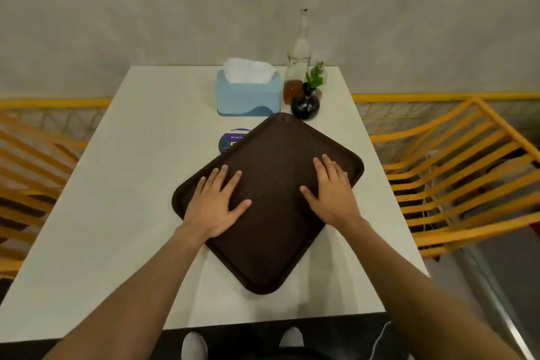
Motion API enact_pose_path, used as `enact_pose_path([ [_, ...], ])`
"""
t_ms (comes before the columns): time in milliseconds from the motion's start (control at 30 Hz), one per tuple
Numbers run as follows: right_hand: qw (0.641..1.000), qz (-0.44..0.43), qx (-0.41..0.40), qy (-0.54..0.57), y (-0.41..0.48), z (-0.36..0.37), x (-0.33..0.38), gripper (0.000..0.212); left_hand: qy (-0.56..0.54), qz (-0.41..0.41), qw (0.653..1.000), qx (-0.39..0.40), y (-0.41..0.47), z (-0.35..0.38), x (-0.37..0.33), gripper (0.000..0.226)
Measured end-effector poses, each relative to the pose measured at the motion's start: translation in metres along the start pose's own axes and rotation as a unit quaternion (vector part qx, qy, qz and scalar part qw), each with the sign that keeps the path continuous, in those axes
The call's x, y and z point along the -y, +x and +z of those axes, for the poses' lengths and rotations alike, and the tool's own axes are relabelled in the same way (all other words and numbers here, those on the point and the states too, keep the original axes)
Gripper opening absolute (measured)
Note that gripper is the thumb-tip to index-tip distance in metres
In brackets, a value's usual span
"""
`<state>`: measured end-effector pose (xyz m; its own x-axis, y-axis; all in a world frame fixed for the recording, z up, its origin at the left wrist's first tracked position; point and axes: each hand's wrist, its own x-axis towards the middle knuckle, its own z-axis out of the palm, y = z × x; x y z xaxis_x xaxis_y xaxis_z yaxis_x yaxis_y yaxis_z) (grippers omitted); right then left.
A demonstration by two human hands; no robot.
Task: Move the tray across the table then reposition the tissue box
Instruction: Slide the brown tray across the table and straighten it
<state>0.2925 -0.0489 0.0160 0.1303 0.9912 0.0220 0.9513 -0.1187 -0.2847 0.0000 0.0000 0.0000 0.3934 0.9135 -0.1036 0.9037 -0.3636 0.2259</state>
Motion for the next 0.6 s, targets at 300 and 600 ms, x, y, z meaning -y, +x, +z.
enact_pose_path([
  [300, 0.996, 0.023, 0.052, -0.063, -0.024, 0.023, 0.000, 0.073, 0.018, -0.012, 1.000, 0.015, -0.028, 0.019, 0.004, 0.089],
  [600, 0.990, -0.056, 0.098, -0.085, -0.003, 0.027, 0.023, 0.076, 0.005, -0.119, 0.993, 0.006, -0.083, 0.018, 0.002, 0.085],
])
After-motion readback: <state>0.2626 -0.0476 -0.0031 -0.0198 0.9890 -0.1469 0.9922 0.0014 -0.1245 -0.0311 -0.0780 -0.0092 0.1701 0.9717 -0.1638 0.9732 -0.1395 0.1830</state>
